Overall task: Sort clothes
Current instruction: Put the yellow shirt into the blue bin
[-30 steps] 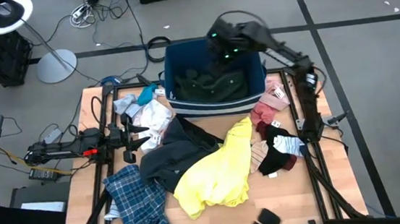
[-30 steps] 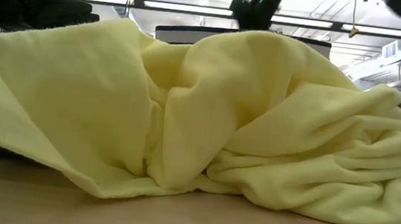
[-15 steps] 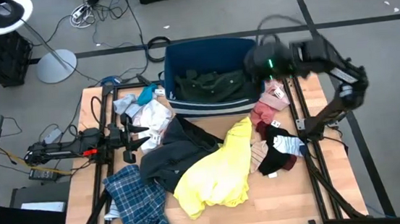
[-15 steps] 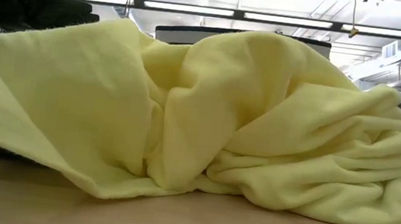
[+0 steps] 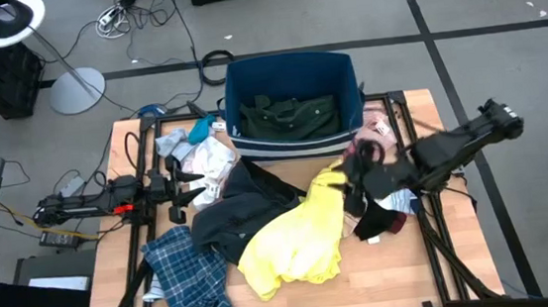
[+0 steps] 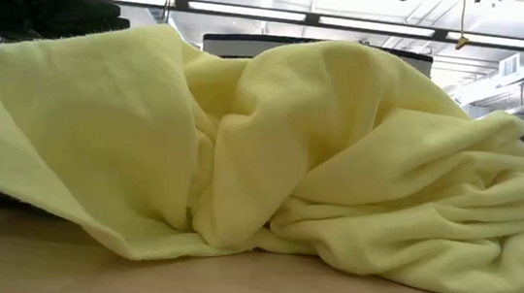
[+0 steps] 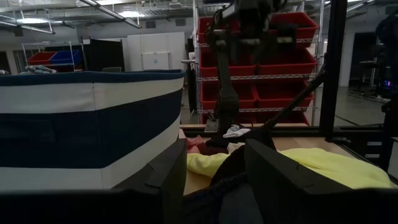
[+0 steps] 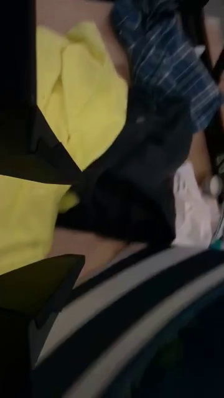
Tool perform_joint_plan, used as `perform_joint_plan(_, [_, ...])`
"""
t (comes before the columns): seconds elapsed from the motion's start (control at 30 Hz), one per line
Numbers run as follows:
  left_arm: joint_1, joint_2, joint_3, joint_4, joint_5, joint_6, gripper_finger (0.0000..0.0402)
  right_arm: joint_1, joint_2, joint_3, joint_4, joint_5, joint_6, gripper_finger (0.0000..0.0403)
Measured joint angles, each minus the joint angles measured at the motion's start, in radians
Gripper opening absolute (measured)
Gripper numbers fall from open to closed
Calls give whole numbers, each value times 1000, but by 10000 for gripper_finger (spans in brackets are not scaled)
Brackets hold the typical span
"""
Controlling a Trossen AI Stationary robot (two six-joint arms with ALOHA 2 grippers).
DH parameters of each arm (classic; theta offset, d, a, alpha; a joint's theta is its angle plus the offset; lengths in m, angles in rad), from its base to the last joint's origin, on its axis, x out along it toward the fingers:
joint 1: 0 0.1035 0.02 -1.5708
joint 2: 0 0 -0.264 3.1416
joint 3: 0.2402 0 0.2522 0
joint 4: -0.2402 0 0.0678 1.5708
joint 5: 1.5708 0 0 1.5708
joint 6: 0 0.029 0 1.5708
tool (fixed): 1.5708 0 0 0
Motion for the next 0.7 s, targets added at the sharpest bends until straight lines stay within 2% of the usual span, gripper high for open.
perform_joint_plan(0.07, [0, 0, 0, 0, 0, 0, 168, 2, 13, -57, 115, -9, 2, 194])
perform_joint_plan(0.17, [0, 0, 0, 0, 0, 0, 168, 2, 45, -121, 247, -82, -1, 194])
perform_joint_plan(0.3, [0, 0, 0, 0, 0, 0, 168, -1, 102, -168, 354, -103, -23, 194])
perform_joint_plan(0.5, [0, 0, 0, 0, -1, 0, 168, -2, 186, -175, 368, -114, -25, 208])
perform_joint_plan(0.7, [0, 0, 0, 0, -5, 0, 168, -2, 253, -175, 368, -146, -24, 253])
